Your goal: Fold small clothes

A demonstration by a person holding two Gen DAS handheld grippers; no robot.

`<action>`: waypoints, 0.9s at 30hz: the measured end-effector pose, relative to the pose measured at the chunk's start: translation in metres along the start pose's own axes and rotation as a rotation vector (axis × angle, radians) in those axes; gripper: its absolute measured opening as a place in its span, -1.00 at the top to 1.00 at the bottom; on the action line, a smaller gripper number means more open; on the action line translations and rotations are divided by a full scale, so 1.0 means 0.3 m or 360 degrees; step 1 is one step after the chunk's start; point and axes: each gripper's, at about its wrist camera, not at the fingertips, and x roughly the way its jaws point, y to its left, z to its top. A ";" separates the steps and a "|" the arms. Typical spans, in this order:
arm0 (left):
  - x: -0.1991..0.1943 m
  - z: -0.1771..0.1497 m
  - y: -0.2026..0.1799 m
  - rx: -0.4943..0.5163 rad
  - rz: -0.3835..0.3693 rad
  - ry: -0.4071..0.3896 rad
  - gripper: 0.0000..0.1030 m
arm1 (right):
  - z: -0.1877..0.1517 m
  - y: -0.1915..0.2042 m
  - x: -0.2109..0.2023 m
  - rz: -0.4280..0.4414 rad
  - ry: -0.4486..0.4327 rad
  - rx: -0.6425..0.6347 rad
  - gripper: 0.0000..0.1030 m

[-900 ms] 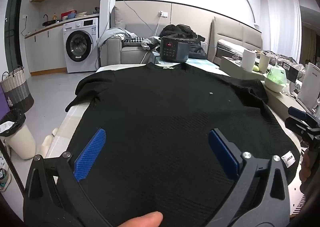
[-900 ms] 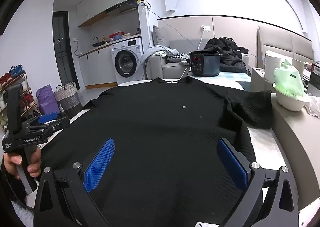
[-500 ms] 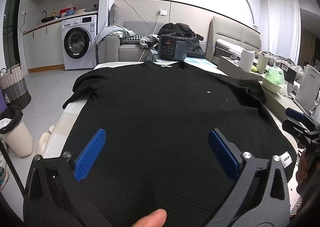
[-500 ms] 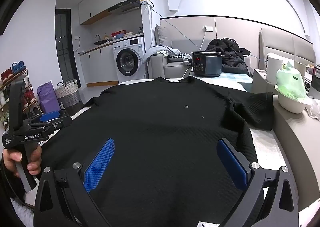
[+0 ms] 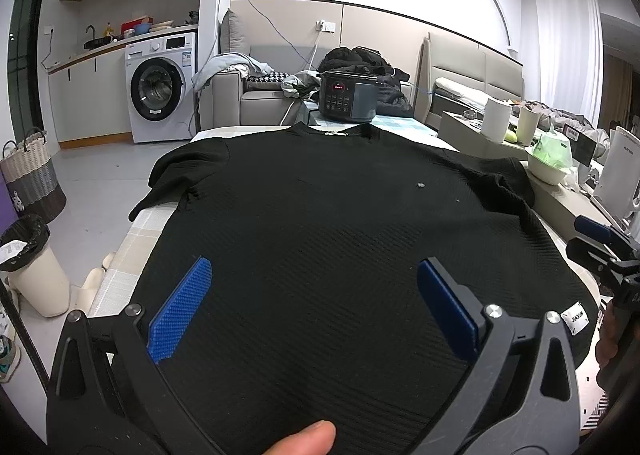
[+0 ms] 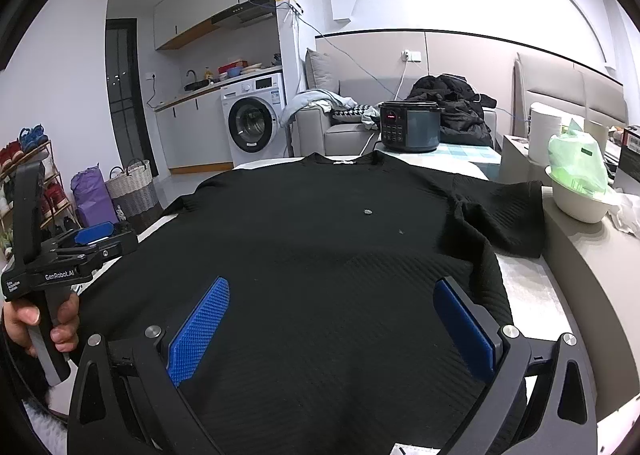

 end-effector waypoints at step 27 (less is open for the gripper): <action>0.001 0.001 0.000 0.0002 0.0001 0.0001 -0.98 | -0.002 -0.004 0.001 -0.0016 0.0015 -0.0003 -1.00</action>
